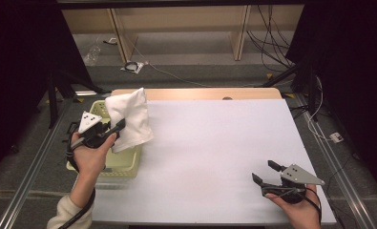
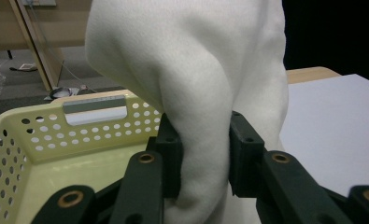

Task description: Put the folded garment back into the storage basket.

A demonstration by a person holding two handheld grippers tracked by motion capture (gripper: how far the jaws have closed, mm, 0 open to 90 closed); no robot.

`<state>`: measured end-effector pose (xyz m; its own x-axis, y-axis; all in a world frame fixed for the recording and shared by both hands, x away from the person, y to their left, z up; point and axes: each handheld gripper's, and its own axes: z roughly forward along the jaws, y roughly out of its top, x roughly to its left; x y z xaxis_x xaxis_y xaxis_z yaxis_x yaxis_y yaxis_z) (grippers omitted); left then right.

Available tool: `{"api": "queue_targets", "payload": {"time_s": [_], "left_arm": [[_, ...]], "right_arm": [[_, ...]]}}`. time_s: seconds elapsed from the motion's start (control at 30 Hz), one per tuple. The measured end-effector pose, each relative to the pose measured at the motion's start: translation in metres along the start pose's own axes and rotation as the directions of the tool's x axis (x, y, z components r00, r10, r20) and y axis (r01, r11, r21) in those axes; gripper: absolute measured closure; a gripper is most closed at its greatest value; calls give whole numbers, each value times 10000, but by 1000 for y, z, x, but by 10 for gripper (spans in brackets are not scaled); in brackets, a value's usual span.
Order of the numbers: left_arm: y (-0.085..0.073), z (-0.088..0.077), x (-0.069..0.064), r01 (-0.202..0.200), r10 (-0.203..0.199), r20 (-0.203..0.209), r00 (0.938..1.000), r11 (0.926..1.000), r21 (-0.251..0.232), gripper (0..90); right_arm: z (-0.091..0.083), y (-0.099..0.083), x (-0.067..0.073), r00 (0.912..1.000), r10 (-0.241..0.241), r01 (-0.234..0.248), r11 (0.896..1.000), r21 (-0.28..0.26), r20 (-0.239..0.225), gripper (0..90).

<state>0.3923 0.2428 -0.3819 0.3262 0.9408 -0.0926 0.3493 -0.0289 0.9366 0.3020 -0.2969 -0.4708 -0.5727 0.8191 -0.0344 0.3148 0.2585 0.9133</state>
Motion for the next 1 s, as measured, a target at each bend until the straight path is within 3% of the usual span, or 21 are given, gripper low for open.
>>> {"api": "queue_targets", "payload": {"time_s": [1.0], "left_arm": [[-2,0,12,225,-223,-257,9994,9997,71,695]], "right_arm": [[0,0,0,10000,-37,37,10000,53,55,254]]}}
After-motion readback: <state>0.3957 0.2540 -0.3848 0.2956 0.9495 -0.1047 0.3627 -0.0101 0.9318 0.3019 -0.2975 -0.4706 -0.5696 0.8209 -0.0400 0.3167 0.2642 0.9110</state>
